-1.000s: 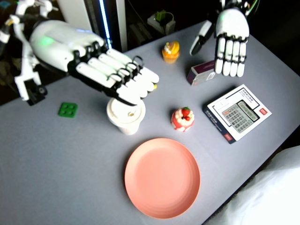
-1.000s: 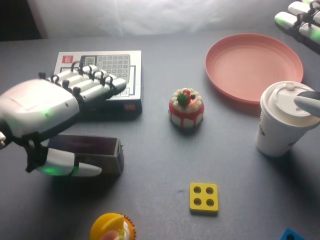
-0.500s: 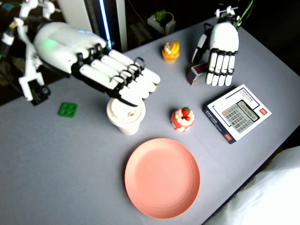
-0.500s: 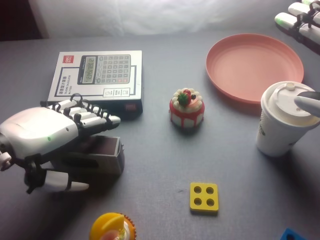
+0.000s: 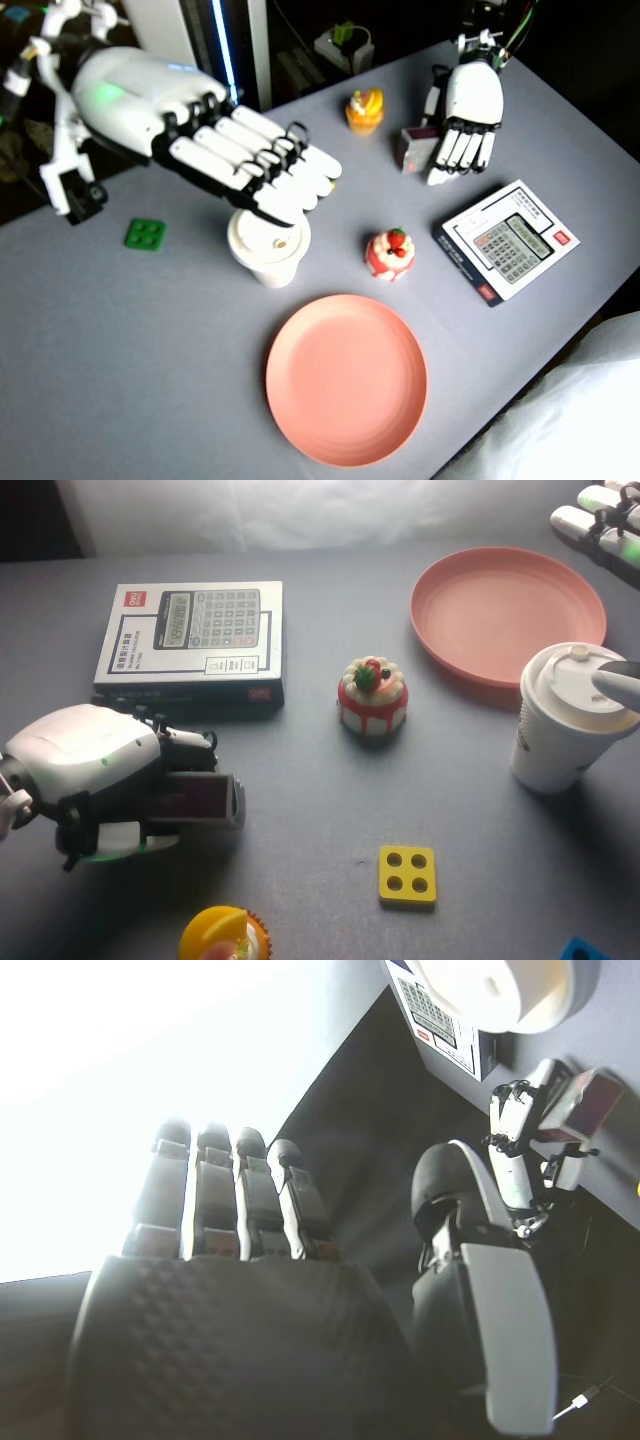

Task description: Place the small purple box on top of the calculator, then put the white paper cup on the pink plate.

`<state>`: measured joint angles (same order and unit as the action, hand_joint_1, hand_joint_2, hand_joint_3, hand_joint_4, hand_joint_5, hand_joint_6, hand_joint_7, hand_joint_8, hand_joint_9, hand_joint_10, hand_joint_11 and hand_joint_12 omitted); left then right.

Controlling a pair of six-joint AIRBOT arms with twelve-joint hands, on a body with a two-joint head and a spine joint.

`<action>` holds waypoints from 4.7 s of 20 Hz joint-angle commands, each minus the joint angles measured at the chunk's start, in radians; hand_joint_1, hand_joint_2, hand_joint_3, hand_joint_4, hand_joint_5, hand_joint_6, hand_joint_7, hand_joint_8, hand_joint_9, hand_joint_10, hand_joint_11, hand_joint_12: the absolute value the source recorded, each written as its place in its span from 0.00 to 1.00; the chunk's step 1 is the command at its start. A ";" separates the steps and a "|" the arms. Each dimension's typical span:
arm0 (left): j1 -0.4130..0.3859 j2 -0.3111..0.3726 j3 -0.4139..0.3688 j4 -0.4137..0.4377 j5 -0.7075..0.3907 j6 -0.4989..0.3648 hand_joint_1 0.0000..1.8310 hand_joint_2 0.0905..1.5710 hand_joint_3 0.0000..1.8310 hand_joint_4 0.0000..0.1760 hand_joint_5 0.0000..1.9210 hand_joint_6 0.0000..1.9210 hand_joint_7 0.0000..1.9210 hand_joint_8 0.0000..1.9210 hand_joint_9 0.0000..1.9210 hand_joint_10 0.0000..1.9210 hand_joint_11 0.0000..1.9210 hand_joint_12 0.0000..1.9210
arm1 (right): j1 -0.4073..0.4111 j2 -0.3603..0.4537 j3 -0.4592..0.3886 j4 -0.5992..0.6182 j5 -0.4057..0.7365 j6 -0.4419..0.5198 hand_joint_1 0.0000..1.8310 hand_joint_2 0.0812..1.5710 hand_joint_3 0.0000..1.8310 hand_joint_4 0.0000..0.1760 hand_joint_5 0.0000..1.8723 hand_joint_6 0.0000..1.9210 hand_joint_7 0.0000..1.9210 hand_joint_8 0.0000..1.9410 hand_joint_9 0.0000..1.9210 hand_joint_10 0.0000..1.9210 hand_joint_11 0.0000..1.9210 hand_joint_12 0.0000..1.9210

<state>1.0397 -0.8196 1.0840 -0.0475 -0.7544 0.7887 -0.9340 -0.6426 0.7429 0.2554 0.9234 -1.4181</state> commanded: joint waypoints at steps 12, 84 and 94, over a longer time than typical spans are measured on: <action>-0.194 -0.035 0.160 -0.091 -0.126 0.001 0.65 0.81 0.00 0.00 0.33 0.62 0.38 0.87 0.38 0.85 0.36 0.99 | 0.004 -0.001 0.002 0.000 0.127 -0.003 0.15 0.80 0.00 0.00 0.00 0.00 0.00 0.00 0.00 0.00 0.01 0.00; -0.352 -0.046 0.152 -0.027 -0.290 -0.027 0.39 0.72 0.01 0.81 0.01 0.00 0.00 0.00 0.00 0.00 0.00 0.00 | 0.165 -0.226 0.341 -0.122 -0.116 0.484 0.68 0.72 0.01 0.00 0.03 0.46 0.06 0.43 0.08 0.77 0.01 1.00; -0.336 -0.056 0.154 -0.020 -0.309 -0.042 0.42 0.74 0.00 0.66 0.01 0.00 0.00 0.00 0.00 0.00 0.00 0.00 | 0.373 -0.480 0.664 0.057 -0.416 0.373 0.67 0.75 0.00 0.00 0.09 0.45 0.13 0.41 0.17 0.72 0.08 0.95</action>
<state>0.7170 -0.8711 1.2369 -0.0662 -0.9356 0.7498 -0.5713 -1.1320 1.4155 0.3256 0.3939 -1.0546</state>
